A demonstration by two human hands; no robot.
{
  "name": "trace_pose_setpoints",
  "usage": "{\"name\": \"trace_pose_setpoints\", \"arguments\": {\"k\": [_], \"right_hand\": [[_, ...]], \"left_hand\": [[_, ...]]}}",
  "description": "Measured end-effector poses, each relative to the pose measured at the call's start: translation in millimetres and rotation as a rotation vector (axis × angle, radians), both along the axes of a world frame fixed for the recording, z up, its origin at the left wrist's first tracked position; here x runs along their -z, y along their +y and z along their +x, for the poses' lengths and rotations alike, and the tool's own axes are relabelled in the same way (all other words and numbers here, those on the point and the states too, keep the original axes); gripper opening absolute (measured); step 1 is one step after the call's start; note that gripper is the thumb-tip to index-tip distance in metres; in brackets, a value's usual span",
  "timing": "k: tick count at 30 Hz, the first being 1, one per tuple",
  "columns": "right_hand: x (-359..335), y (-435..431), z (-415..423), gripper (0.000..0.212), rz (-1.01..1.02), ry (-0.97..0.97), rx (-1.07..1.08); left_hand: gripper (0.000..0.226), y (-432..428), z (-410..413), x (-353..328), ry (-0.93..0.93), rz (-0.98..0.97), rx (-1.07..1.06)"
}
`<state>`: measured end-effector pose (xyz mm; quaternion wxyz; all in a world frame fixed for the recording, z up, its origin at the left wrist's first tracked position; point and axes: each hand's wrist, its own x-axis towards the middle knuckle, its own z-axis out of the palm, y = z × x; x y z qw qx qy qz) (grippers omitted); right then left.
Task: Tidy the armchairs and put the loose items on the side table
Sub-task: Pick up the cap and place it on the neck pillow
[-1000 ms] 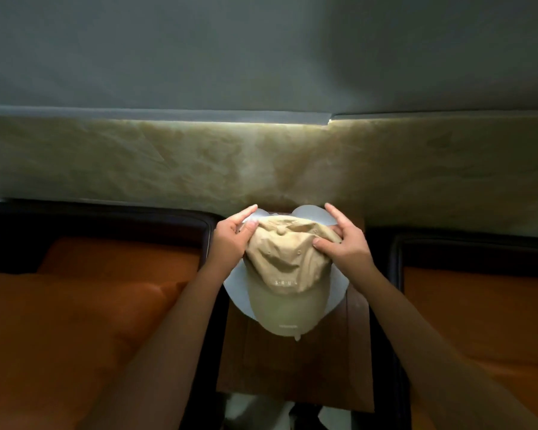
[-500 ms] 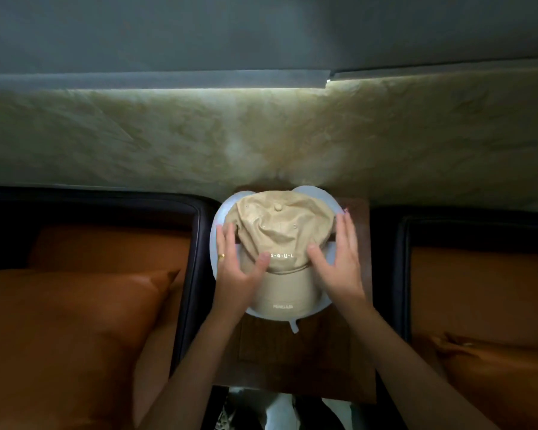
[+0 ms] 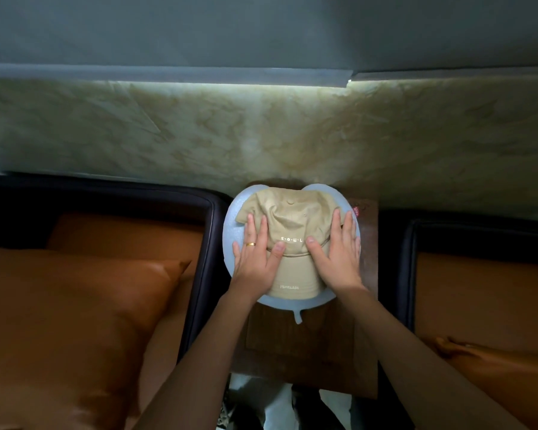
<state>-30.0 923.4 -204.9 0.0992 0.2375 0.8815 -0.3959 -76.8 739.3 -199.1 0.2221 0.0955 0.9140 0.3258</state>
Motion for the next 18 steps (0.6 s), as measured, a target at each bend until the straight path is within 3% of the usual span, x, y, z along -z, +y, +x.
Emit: {"name": "trace_pose_setpoints", "arguments": {"k": [4,9,12,18], "right_hand": [[-6.1,-1.3,18.7,0.088,-0.068,-0.028,0.061],[-8.9,-22.4,91.8,0.075,-0.229,-0.112,0.244],[2.0,-44.2,144.4,0.071,-0.242,-0.171,0.199],[7.4,-84.8,217.2,0.071,-0.324,-0.306,0.013]], "left_hand": [[0.063,-17.1,15.4,-11.1,-0.053,-0.033,-0.061],[0.059,-72.2,105.6,-10.4,-0.303,0.078,-0.272],[0.057,-114.5,188.2,-6.5,-0.396,0.032,-0.271],[0.049,-175.5,314.2,-32.7,-0.549,-0.056,-0.513]]}}
